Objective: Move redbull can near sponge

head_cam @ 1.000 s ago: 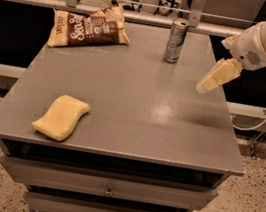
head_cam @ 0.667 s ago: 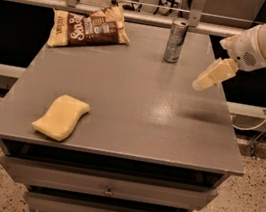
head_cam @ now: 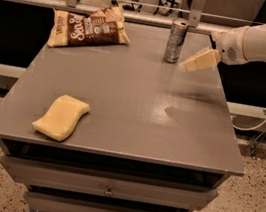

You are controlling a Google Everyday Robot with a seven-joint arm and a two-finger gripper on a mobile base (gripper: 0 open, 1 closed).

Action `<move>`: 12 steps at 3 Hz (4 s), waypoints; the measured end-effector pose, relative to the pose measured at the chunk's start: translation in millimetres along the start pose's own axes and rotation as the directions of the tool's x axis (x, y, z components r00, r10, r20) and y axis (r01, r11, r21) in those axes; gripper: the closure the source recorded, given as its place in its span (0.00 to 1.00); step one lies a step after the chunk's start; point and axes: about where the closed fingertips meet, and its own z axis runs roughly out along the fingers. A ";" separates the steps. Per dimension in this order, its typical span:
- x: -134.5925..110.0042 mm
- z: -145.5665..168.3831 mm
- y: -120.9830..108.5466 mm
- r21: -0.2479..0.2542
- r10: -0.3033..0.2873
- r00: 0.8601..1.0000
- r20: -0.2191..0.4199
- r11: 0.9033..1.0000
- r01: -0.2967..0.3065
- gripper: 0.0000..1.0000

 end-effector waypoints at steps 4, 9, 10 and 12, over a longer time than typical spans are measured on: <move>-45.1 99.5 -32.0 -0.025 0.076 0.957 0.278 0.997 -0.072 0.11; -70.3 20.5 36.8 -0.137 0.118 0.924 0.364 0.988 -0.072 1.00; -69.6 26.7 46.6 -0.186 0.149 0.917 0.371 0.979 -0.084 1.00; -78.0 2.9 144.1 -0.361 0.240 0.889 0.391 0.928 -0.092 1.00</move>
Offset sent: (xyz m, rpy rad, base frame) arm 0.0957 0.0329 -0.0060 0.2618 -0.1592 -0.0164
